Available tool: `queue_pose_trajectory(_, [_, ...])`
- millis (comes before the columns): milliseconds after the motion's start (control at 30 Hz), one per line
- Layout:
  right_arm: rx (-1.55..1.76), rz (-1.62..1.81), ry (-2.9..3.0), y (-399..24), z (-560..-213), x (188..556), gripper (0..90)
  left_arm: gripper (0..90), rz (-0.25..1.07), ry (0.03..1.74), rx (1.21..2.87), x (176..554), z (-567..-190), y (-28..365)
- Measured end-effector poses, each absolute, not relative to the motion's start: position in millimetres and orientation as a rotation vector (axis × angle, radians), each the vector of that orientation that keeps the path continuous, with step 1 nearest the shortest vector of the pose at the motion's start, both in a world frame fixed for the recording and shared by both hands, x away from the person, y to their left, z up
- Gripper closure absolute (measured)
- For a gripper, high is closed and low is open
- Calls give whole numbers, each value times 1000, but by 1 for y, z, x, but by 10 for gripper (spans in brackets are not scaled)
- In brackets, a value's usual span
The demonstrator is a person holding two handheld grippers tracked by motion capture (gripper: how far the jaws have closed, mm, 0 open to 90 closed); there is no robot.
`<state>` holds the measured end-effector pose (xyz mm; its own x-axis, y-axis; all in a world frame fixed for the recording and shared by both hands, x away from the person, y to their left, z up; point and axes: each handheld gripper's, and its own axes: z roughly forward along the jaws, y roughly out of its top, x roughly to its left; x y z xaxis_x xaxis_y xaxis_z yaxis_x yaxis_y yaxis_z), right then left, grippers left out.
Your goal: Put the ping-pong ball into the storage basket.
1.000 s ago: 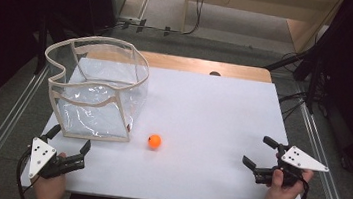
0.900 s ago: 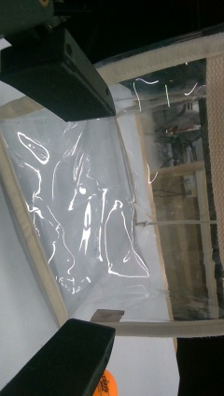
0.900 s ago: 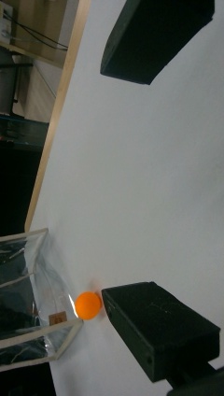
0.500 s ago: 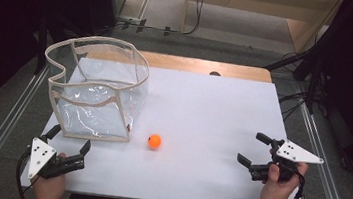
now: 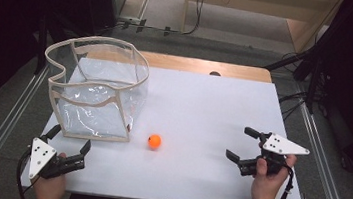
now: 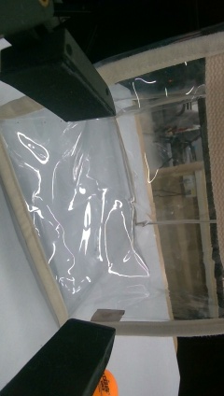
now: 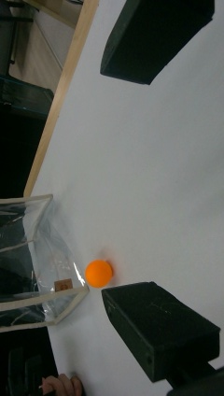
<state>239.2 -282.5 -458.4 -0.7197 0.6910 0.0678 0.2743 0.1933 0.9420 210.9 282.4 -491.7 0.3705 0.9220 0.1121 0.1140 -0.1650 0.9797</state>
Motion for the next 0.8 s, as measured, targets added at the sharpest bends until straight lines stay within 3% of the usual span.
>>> queue_pose_trajectory(800, [831,1534,2197,-249,-451,261,0,0,962,951,1577,211,-492,282])
